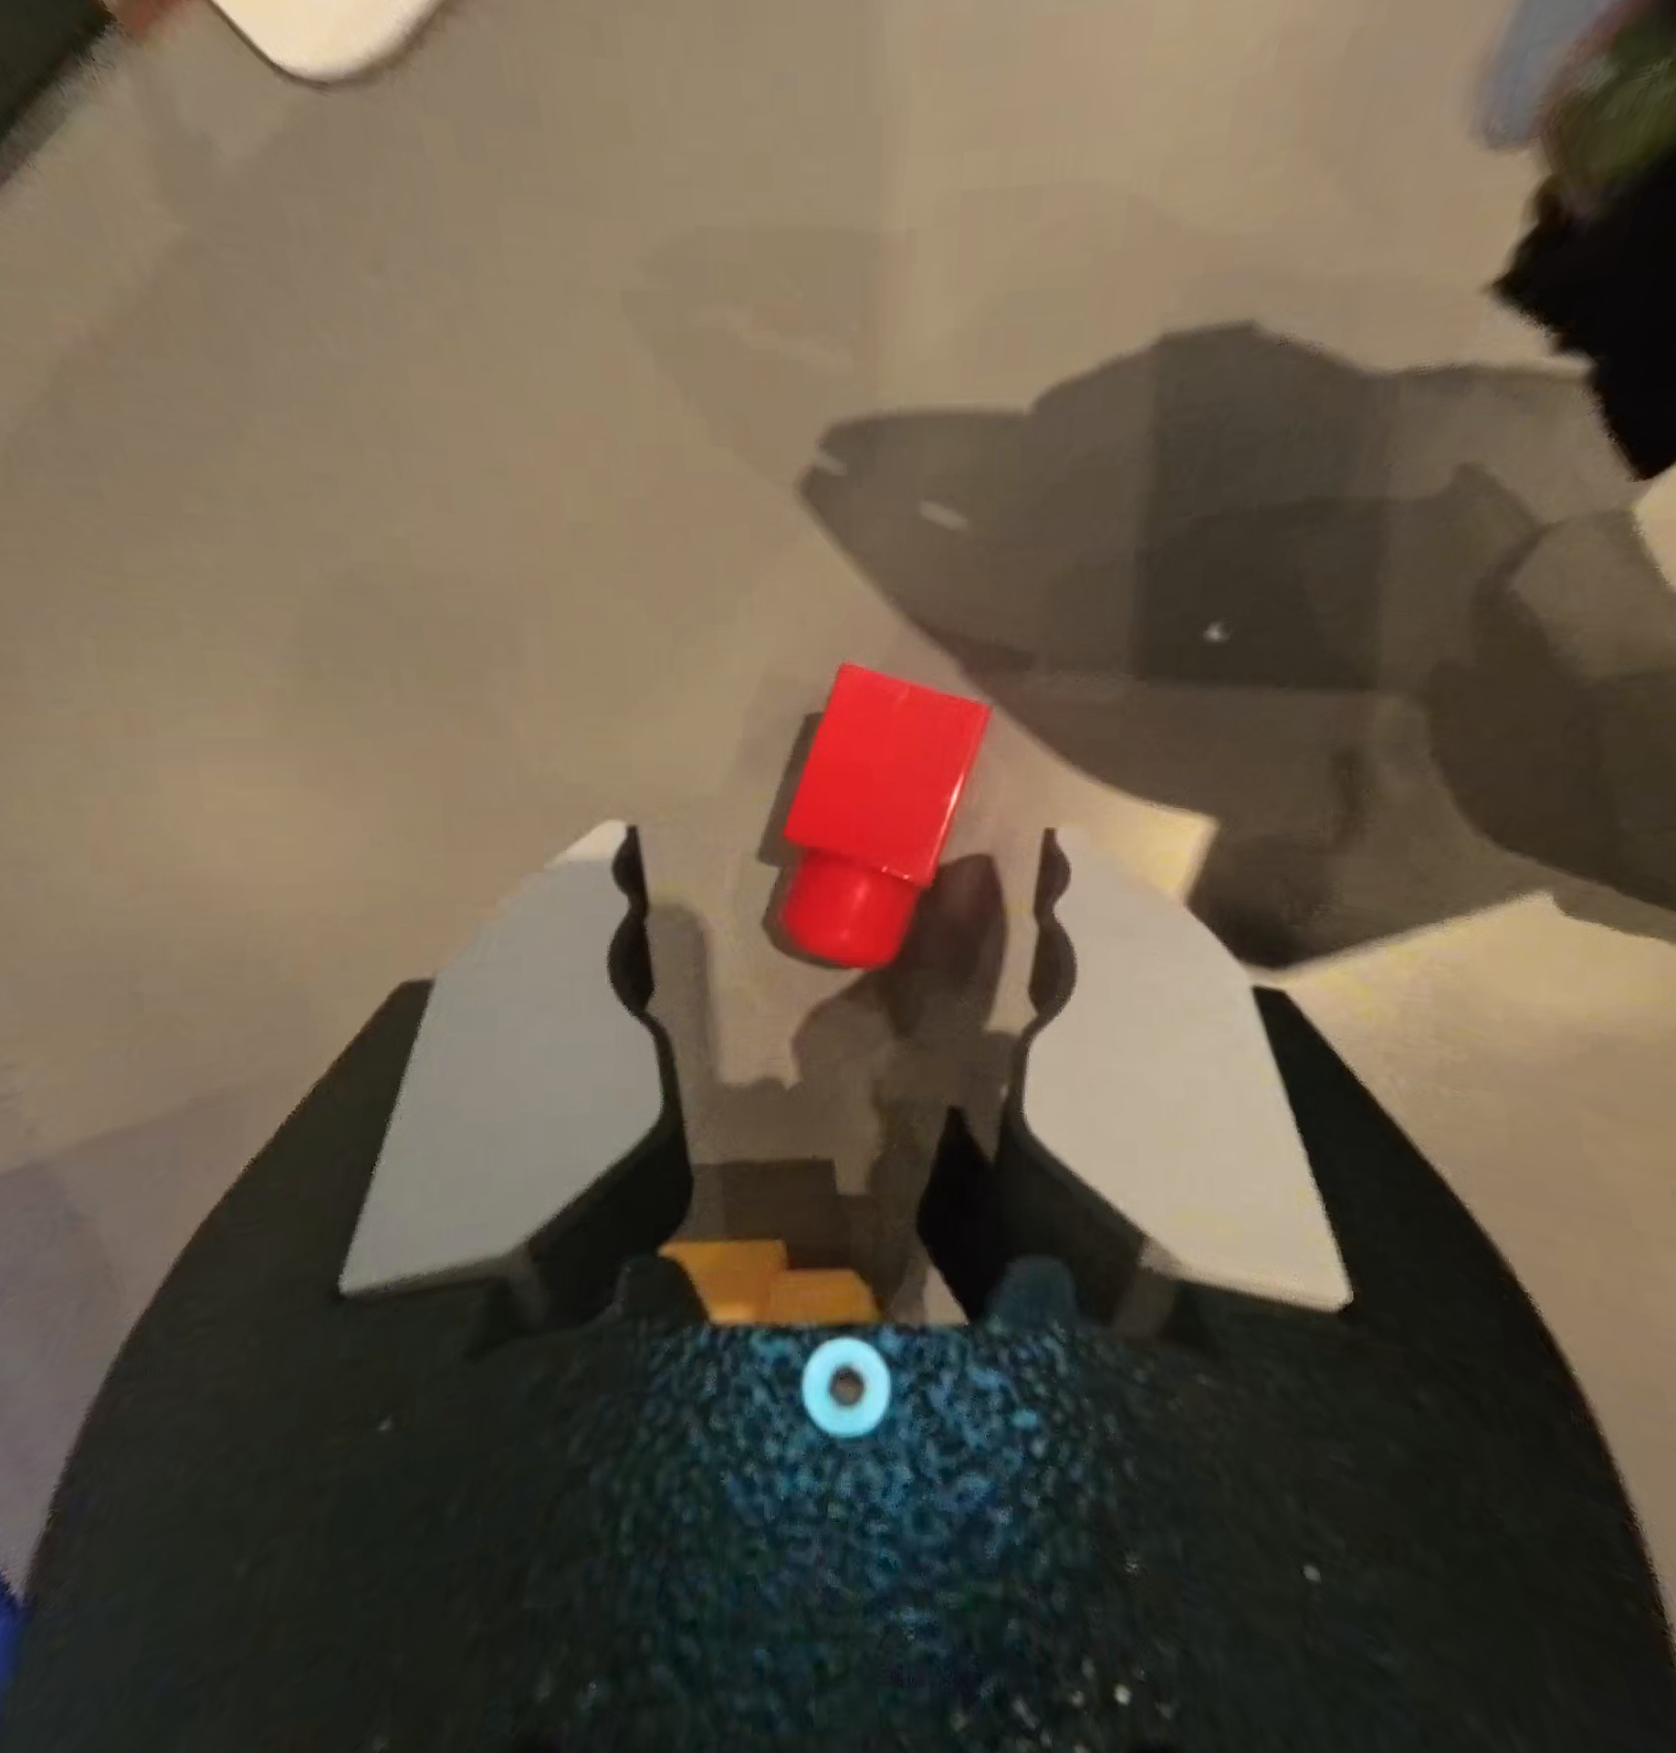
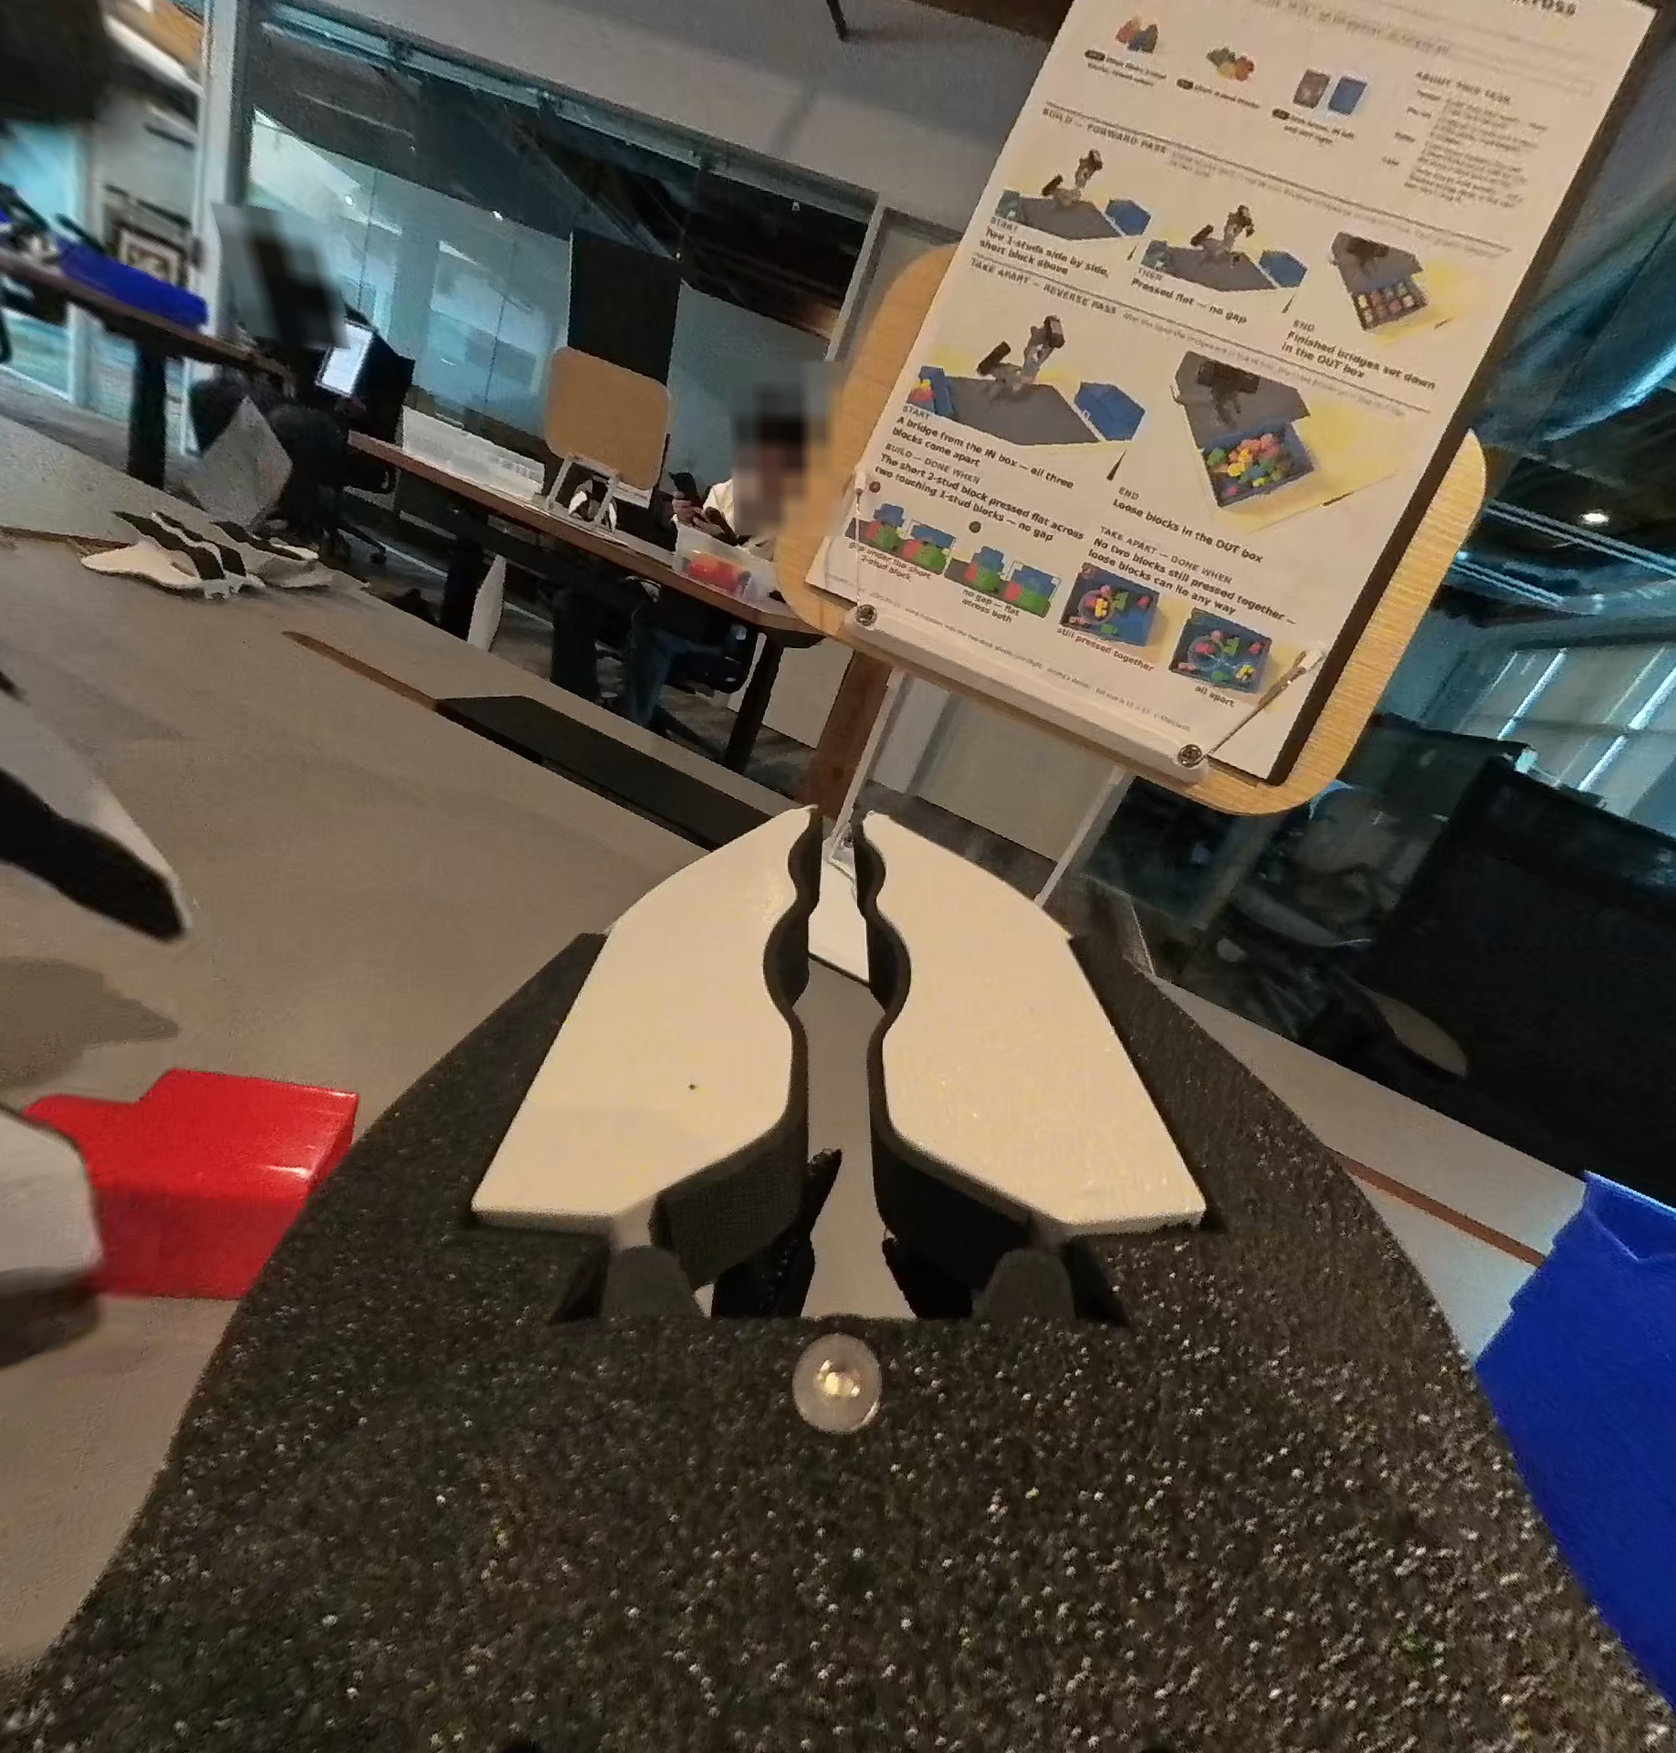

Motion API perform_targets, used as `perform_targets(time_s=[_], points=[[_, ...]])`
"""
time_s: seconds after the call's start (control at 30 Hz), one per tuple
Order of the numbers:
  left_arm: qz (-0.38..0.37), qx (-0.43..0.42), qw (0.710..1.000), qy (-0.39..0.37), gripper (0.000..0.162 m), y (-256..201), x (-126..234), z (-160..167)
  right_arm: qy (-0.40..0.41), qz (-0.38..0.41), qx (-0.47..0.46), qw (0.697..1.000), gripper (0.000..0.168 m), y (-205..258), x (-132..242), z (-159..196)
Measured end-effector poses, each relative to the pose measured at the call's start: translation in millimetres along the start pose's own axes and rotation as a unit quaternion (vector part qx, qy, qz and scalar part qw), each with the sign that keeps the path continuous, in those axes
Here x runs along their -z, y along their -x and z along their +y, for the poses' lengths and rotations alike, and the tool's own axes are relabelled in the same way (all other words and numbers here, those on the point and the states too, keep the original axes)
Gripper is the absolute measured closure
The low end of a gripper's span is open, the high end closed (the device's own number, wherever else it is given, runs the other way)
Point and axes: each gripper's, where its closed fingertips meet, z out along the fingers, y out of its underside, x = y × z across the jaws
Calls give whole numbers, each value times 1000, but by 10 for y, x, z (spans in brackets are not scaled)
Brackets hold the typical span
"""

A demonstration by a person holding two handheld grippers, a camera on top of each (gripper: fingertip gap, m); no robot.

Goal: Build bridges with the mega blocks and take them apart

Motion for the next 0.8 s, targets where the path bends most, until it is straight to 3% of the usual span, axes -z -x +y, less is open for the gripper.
perform_targets(time_s=[0.17,0.37,0.5,0.6,0.8], points=[[-17,37,994,-106,87,264,621,29,-2,-7,-5,1000,162,16,-2,-12],[-16,31,997,-64,96,366,854,603,-7,-33,-12,999,162,114,-7,-33],[-37,-97,994,-15,99,282,732,856,-13,-51,2,999,162,208,-2,-59],[-20,-177,984,-16,98,179,662,814,-16,-62,11,998,162,270,-1,-65],[30,-344,937,50,96,116,619,790,-19,-67,6,998,162,279,2,-83]])
